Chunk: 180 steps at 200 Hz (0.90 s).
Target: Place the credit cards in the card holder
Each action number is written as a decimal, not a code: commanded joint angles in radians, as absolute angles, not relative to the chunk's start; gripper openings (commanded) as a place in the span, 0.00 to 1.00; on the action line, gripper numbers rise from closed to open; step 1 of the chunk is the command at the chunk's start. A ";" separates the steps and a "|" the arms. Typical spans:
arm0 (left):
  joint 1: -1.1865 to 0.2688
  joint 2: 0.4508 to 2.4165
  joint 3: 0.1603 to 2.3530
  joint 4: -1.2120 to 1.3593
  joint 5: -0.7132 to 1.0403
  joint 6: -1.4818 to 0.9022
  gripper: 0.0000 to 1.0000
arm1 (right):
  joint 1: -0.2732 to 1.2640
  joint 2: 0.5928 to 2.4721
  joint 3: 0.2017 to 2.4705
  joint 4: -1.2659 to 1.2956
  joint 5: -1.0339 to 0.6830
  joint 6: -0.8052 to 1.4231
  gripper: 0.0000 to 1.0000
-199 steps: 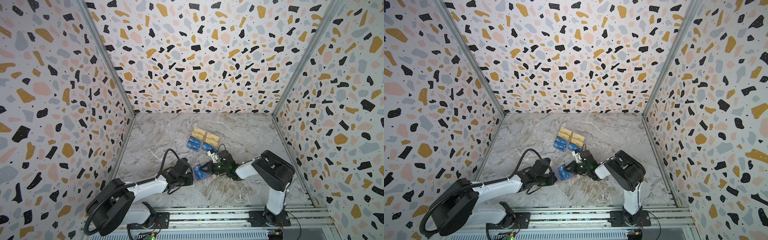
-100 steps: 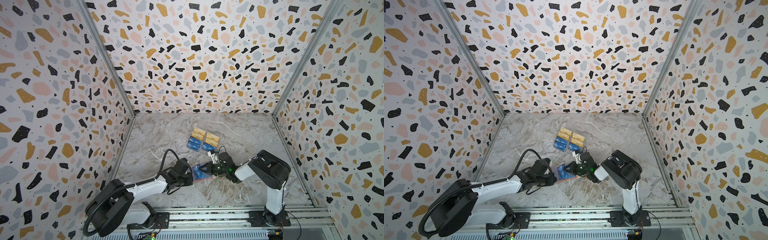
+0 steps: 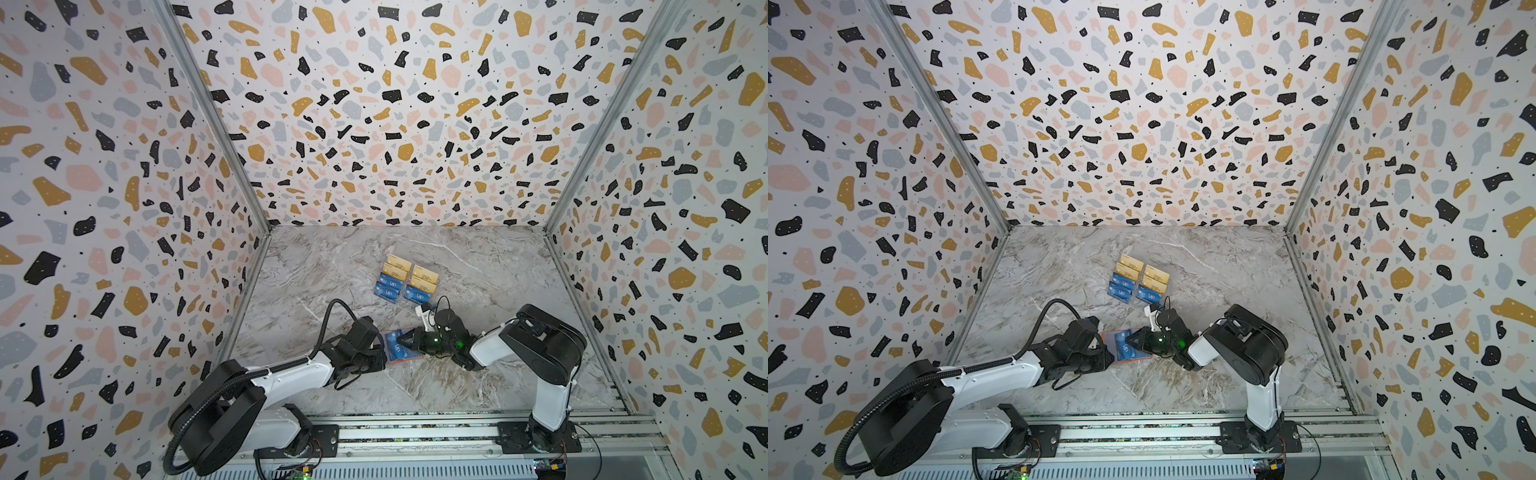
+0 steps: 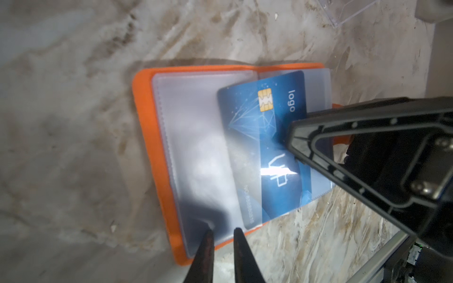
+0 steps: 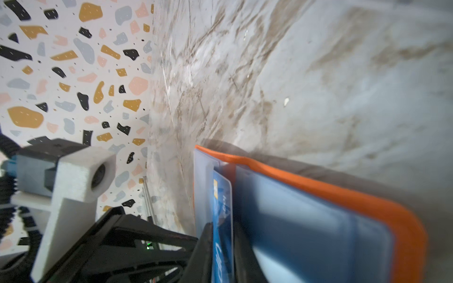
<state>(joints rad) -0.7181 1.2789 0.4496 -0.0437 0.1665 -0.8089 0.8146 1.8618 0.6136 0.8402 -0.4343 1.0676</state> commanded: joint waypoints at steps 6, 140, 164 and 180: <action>-0.712 1.247 0.464 -0.044 0.134 -0.825 0.21 | 0.832 1.785 0.664 0.620 -0.366 0.973 0.29; -0.687 1.260 0.458 -0.006 0.088 -0.807 0.15 | 0.886 1.694 0.769 0.295 -0.306 0.880 0.49; -0.687 1.253 0.445 0.006 0.099 -0.808 0.15 | 0.902 1.706 0.793 0.257 -0.310 0.883 0.49; -0.687 1.251 0.438 0.017 0.111 -0.812 0.14 | 0.909 1.710 0.806 0.259 -0.317 0.903 0.47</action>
<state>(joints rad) -0.6937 1.2625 0.4522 -0.0189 0.0940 -0.8223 0.8928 1.7111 0.7685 0.3061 -0.2989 0.8898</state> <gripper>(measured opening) 0.145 0.486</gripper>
